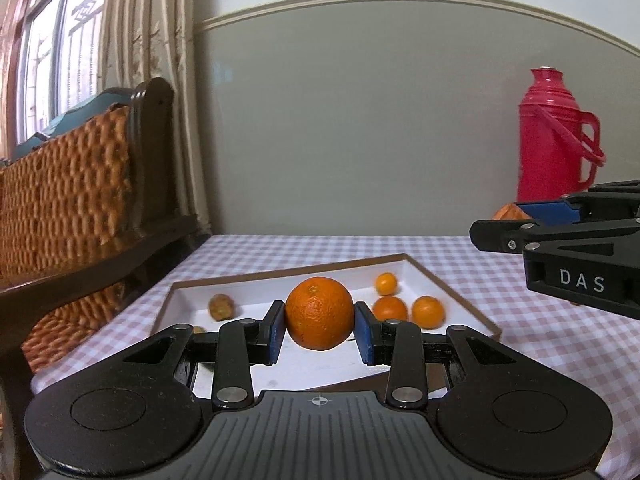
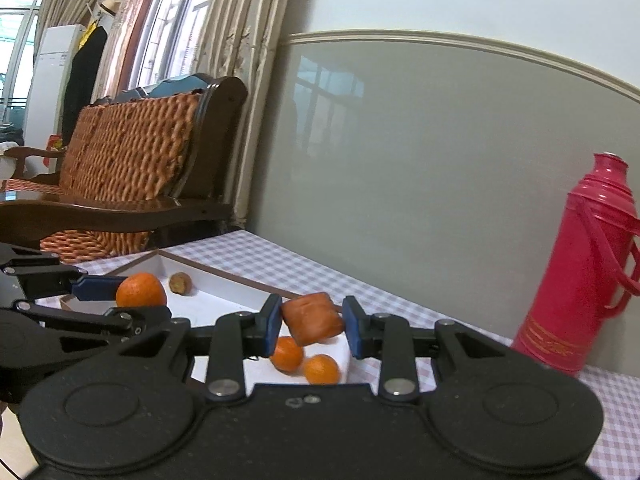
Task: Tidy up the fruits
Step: 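Carry the mandarin and cut piece with both grippers over the white box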
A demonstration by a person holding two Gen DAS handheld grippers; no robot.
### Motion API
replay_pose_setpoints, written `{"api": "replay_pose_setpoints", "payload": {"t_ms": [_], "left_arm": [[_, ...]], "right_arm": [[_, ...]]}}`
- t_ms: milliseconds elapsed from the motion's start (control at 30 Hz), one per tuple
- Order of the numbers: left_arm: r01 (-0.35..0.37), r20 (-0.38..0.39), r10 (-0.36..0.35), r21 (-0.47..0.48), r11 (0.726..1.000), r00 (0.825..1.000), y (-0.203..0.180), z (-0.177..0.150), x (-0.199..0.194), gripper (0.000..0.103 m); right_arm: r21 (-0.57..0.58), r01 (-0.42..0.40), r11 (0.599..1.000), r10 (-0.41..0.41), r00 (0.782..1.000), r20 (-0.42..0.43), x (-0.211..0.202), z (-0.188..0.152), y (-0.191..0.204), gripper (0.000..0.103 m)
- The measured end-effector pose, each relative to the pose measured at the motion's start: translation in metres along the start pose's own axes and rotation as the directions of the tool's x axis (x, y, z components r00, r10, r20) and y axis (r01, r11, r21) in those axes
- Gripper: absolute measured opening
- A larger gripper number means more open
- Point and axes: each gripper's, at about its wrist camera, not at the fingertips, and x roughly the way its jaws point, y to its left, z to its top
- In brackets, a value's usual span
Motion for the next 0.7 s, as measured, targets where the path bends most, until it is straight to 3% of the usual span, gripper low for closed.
{"api": "replay_pose_setpoints", "payload": {"t_ms": [400, 700], "left_arm": [[-0.101, 0.006, 0.102, -0.037, 0.994, 0.995, 0.044, 0.002, 0.005, 0.037], [-0.137, -0.008, 0.137, -0.081, 0.987, 0.991, 0.072, 0.010, 0.030, 0.037]], "right_arm": [[0.006, -0.061, 0.998, 0.061, 0.998, 0.005, 0.019, 0.011, 0.027, 0.024], [0.027, -0.047, 0.999, 0.047, 0.999, 0.002, 0.044, 0.017, 0.033, 0.024]]}}
